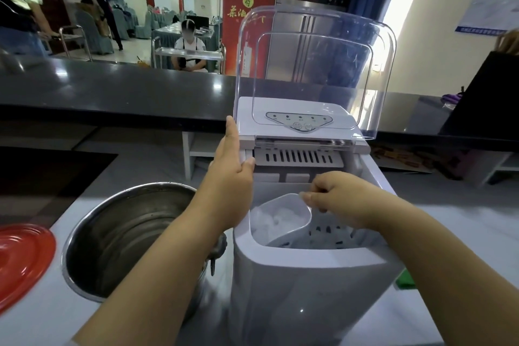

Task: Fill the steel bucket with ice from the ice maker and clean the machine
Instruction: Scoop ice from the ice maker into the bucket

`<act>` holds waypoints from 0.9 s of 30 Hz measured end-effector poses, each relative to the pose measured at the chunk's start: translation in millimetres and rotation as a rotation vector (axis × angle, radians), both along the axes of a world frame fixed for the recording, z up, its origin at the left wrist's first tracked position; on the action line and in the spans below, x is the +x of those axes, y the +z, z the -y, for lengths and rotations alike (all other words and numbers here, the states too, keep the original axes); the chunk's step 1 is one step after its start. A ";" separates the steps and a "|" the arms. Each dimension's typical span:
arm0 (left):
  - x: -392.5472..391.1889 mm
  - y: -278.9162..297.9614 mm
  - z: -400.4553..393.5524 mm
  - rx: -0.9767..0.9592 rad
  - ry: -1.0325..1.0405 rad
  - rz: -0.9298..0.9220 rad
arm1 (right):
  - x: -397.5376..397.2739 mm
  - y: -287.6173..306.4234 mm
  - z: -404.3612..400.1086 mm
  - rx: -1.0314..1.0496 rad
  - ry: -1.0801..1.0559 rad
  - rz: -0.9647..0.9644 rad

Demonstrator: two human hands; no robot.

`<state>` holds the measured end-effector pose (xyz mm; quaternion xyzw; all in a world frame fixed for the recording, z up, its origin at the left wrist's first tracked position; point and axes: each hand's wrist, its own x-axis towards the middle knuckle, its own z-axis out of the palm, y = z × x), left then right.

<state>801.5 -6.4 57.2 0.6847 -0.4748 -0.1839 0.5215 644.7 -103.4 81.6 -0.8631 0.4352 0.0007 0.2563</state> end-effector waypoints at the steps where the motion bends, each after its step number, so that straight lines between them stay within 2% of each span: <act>1: 0.1 -0.1 -0.3 0.000 -0.002 -0.001 | -1.2 0.2 0.9 0.005 -0.024 0.020; 12: 0.7 -1.2 -0.3 0.009 -0.013 0.013 | -5.8 2.3 -1.4 -0.036 -0.091 0.152; 27: -1.7 -0.9 -1.5 -0.023 0.000 -0.010 | -6.5 -2.2 4.5 0.154 -0.121 0.189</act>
